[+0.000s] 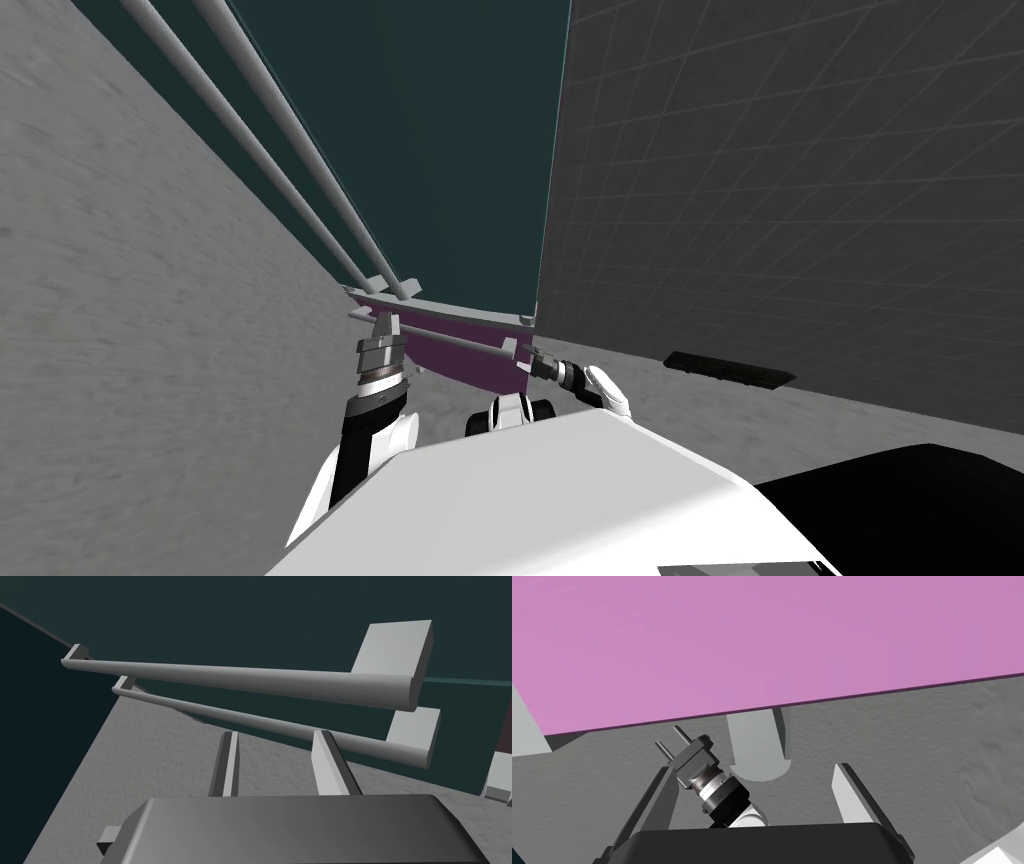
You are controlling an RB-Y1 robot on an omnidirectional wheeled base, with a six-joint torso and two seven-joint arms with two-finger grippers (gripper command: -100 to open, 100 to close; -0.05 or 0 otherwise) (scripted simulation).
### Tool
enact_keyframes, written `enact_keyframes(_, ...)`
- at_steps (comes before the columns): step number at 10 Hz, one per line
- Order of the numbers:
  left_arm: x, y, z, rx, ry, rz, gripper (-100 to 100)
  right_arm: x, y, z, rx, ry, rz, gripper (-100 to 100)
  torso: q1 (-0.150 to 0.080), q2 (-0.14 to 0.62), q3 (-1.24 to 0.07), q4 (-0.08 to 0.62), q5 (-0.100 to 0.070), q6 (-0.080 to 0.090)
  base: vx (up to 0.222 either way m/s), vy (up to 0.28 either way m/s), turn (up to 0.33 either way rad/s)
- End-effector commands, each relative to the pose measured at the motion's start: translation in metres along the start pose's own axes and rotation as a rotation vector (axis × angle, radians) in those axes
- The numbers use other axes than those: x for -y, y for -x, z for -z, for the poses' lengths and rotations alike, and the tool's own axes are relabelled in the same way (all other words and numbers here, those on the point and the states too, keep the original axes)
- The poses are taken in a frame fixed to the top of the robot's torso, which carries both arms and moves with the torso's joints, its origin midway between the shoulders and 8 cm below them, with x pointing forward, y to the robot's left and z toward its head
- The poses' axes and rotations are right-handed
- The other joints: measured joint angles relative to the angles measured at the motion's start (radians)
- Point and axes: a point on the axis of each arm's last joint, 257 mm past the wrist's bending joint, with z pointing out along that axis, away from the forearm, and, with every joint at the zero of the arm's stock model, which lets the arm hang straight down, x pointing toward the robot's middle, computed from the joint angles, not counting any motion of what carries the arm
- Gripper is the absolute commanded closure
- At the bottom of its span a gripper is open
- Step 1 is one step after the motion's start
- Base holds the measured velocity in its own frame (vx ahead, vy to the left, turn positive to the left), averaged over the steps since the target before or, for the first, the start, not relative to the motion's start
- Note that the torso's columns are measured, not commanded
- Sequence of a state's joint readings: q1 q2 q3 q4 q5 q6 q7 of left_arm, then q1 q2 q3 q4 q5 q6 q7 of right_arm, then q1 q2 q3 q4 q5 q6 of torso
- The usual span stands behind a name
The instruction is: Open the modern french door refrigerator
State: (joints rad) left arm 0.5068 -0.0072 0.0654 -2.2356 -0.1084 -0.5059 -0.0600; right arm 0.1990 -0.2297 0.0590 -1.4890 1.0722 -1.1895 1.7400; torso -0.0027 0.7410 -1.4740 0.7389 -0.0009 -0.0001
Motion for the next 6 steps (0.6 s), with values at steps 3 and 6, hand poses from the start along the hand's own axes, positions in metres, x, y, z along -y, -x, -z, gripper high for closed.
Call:
enact_keyframes(3,0.0,0.0,0.0,0.0,0.0,0.0,0,-0.019,0.005,0.008,0.038,0.052,0.061,-100,0.004,-0.004,-0.002,-0.001,0.001,0.0,0.007,0.039,-0.072)
enact_keyframes(6,0.0,0.0,0.0,0.0,0.0,0.0,0,-0.015,0.001,0.006,0.038,0.053,0.067,100,0.003,-0.003,-0.002,-0.001,0.001,0.0,0.0,0.045,0.002)
